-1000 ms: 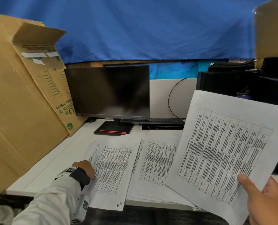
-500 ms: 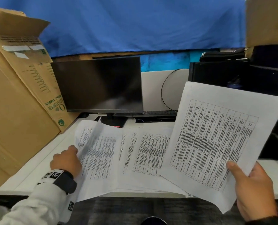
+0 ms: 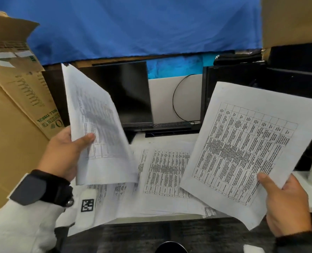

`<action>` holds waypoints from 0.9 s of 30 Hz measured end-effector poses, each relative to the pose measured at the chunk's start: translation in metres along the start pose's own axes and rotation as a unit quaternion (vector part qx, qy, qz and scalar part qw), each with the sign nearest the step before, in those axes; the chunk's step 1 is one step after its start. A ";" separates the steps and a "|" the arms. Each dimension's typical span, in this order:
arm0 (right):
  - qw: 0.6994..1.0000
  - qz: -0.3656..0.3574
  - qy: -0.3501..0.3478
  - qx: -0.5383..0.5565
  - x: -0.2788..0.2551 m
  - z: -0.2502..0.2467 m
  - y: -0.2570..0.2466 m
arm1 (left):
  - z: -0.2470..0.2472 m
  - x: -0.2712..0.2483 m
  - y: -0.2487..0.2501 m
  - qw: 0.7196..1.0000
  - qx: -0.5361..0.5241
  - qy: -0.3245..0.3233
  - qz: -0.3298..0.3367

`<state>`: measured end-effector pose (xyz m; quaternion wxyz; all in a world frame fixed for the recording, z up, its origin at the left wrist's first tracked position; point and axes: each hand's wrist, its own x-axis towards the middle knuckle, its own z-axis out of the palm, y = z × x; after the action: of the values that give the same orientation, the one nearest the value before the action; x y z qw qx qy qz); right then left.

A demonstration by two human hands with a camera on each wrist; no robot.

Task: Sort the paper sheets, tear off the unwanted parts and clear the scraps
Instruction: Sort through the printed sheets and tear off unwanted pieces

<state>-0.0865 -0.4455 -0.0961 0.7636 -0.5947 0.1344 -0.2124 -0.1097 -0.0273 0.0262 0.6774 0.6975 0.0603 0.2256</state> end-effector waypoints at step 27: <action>0.999 0.001 0.045 0.001 0.010 -0.014 -0.009 | 0.124 0.018 -0.153 0.773 0.612 -0.118 -0.123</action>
<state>-0.0855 -0.4647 -0.0908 0.7576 -0.5834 0.1690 -0.2389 -0.0107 -0.1232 -0.1157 0.1316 0.9724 0.1906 -0.0283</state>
